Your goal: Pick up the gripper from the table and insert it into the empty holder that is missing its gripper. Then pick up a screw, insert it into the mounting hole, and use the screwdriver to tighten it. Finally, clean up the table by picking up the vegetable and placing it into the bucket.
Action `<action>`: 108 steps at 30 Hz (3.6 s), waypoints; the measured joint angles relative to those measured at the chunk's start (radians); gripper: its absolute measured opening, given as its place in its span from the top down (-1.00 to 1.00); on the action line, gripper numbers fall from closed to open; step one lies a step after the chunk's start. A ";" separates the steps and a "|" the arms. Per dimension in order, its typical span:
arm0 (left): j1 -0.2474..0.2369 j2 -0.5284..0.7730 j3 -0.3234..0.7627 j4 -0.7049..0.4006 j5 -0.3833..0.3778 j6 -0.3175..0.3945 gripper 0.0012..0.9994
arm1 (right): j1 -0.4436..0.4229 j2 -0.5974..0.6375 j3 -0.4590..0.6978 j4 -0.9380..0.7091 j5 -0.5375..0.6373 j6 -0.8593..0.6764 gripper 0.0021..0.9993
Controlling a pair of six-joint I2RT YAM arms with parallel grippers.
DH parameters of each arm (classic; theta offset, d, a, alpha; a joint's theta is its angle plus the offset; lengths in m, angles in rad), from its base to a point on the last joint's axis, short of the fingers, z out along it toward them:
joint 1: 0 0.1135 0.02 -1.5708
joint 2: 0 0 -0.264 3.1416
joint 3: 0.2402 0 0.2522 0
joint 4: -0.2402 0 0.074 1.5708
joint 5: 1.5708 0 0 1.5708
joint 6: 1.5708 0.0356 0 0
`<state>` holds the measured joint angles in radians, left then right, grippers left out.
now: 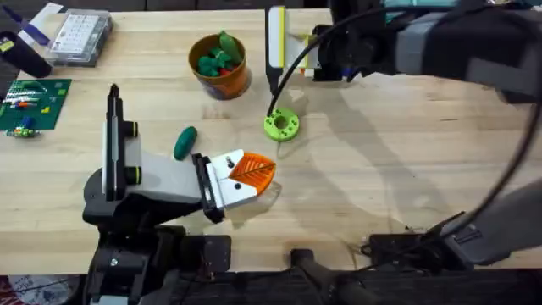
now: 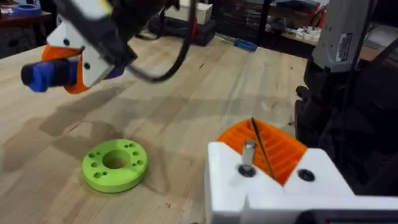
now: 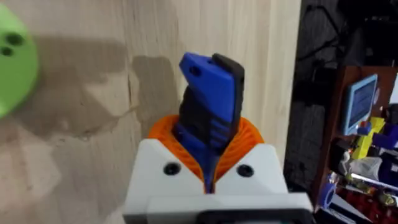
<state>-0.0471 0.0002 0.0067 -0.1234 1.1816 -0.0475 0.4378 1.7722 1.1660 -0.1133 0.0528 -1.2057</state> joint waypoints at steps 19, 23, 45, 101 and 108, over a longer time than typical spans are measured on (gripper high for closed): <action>0.000 0.000 0.000 0.000 0.000 0.000 1.00 | -0.057 0.181 0.013 0.107 0.054 -0.089 0.68; 0.000 0.000 0.000 0.000 0.000 0.000 1.00 | -0.058 0.181 0.032 0.127 0.060 -0.093 -0.55; 0.000 0.000 0.000 0.000 0.000 0.000 1.00 | -0.041 0.180 0.050 0.105 0.086 -0.104 -0.99; 0.000 0.000 0.000 0.000 0.000 0.000 1.00 | -0.041 0.180 0.050 0.105 0.086 -0.104 -0.99; 0.000 0.000 0.000 0.000 0.000 0.000 1.00 | -0.041 0.180 0.050 0.105 0.086 -0.104 -0.99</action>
<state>-0.0471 0.0002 0.0067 -0.1234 1.1816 -0.0475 0.3965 1.9526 1.2160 -0.0082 0.1390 -1.3098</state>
